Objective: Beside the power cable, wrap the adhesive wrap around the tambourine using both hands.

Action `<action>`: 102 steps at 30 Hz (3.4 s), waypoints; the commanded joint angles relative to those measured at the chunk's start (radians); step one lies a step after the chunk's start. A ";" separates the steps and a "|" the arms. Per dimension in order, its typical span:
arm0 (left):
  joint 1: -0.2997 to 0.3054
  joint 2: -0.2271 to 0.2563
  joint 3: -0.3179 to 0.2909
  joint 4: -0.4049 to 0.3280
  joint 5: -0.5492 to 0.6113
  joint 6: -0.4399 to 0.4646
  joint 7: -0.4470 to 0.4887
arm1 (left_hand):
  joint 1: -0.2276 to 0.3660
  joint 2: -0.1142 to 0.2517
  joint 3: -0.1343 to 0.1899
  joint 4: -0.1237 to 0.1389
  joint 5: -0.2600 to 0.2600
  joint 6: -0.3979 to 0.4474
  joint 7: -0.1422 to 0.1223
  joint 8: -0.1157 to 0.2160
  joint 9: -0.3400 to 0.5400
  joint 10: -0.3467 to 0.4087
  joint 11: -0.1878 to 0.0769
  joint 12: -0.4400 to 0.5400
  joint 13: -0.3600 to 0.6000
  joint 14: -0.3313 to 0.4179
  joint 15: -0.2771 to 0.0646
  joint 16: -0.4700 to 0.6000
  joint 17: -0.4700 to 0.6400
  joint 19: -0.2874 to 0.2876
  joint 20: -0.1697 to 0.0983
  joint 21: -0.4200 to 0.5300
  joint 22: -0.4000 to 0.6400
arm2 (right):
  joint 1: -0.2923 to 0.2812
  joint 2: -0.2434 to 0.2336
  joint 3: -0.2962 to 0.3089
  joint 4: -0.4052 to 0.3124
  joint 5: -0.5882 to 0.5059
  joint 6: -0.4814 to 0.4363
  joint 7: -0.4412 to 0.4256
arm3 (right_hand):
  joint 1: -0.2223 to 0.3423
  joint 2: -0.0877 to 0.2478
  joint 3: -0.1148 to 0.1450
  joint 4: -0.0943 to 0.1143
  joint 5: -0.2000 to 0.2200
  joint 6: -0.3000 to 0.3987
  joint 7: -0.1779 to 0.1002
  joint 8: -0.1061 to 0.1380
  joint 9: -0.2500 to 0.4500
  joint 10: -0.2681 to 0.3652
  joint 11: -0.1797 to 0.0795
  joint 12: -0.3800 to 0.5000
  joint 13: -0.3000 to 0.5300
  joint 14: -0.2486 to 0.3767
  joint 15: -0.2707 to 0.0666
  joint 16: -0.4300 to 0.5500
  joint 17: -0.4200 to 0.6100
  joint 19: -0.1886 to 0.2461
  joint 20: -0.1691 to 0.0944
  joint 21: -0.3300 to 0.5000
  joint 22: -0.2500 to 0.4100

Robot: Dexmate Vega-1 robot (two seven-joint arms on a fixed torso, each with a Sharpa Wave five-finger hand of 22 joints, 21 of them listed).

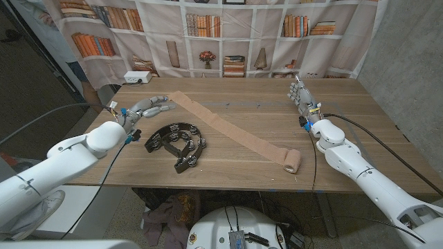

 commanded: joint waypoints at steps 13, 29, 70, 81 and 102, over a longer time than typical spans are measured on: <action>0.014 0.049 -0.012 -0.005 0.016 0.048 -0.028 | 0.041 0.014 0.012 -0.013 0.005 -0.020 -0.023 0.001 0.021 0.023 -0.008 -0.014 0.006 -0.007 -0.110 -0.011 0.006 -0.049 -0.029 -0.031 0.003 | 0.005 -0.004 -0.001 0.000 -0.001 -0.001 0.009 | 0.014 -0.003 -0.001 -0.009 0.002 -0.005 0.001 0.005 0.005 -0.001 -0.007 0.006 0.001 0.000 -0.007 0.003 0.005 0.006 -0.004 -0.001 0.006; -0.020 0.067 0.041 0.009 0.058 0.101 -0.028 | 0.021 0.006 0.000 -0.001 0.006 -0.012 -0.046 0.002 0.017 0.073 -0.013 -0.007 0.007 0.040 -0.135 0.006 0.010 -0.045 -0.049 -0.036 0.001 | -0.004 -0.002 0.004 -0.009 0.002 -0.004 -0.006 | 0.017 -0.002 -0.001 -0.011 0.001 -0.005 0.000 0.005 0.005 0.000 -0.005 0.007 0.001 0.000 -0.008 0.003 0.005 0.006 -0.004 -0.001 0.006; -0.043 0.123 0.128 -0.039 0.105 0.205 -0.021 | 0.077 0.032 0.032 -0.022 0.006 0.146 -0.053 0.061 0.006 0.190 -0.028 -0.001 0.020 0.153 -0.161 0.038 0.045 0.033 -0.024 0.001 0.022 | -0.032 -0.010 0.018 -0.031 0.000 0.012 -0.022 | 0.020 0.001 -0.004 -0.015 0.000 -0.007 -0.002 0.005 0.005 -0.002 -0.007 0.007 0.001 0.000 -0.009 0.003 0.005 0.006 -0.004 -0.002 0.006; -0.016 0.118 0.101 -0.047 0.078 0.233 0.018 | 0.064 0.019 0.023 -0.015 0.005 0.115 -0.054 0.049 0.006 0.172 -0.028 -0.013 0.023 0.131 -0.153 0.027 0.050 0.003 -0.018 -0.008 0.024 | -0.032 -0.017 0.018 -0.029 0.004 0.005 -0.012 | 0.020 0.001 -0.006 -0.016 0.000 -0.007 -0.002 0.005 0.005 -0.003 -0.005 0.006 0.001 0.000 -0.009 0.003 0.005 0.006 -0.003 -0.002 0.006; -0.076 0.124 0.169 -0.042 0.086 0.287 -0.034 | 0.061 0.023 0.024 -0.011 0.008 0.120 -0.005 0.054 0.010 0.188 -0.030 -0.011 0.027 0.147 -0.148 0.032 0.056 0.000 -0.009 -0.006 0.026 | -0.028 -0.014 0.016 -0.011 0.012 0.007 0.000 | 0.020 0.003 -0.008 -0.018 0.000 -0.008 -0.002 0.005 0.005 -0.003 -0.005 0.006 0.001 0.000 -0.010 0.003 0.005 0.007 -0.003 -0.002 0.006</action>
